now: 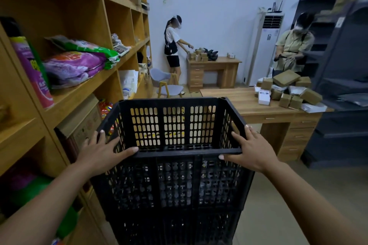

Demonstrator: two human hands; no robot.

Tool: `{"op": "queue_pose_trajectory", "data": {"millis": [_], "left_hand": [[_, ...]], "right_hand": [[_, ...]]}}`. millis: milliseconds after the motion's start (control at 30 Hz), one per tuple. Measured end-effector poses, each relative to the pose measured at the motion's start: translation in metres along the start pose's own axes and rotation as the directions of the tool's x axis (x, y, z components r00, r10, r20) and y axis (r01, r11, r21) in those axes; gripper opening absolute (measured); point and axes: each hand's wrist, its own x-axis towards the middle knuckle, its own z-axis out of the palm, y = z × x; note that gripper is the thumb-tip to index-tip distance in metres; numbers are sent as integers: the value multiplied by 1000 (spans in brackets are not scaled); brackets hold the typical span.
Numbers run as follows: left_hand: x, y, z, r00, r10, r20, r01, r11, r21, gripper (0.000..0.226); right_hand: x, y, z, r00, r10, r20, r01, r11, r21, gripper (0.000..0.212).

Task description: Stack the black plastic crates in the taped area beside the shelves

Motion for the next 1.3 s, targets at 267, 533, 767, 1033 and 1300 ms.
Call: {"op": "queue_pose_trajectory", "data": {"millis": [267, 533, 767, 1033, 1300], "left_hand": [[-7, 2, -2, 1000, 10, -24, -10, 1000, -22, 127], [1, 0, -2, 998, 21, -57, -23, 999, -41, 118], [-14, 8, -20, 993, 74, -97, -84, 992, -94, 109], [-25, 31, -55, 949, 104, -297, -202, 926, -320, 87], [-40, 54, -81, 905, 159, -396, -312, 879, -360, 69]], "right_hand": [[-8, -4, -4, 1000, 13, -10, -12, 1000, 19, 114], [-6, -10, -13, 999, 25, 24, -25, 1000, 12, 117], [-21, -20, -24, 997, 28, 66, -32, 998, 58, 102], [-50, -19, -51, 999, 36, -13, -33, 986, 165, 76], [-82, -33, -68, 993, 46, -111, -22, 976, 217, 63]]}}
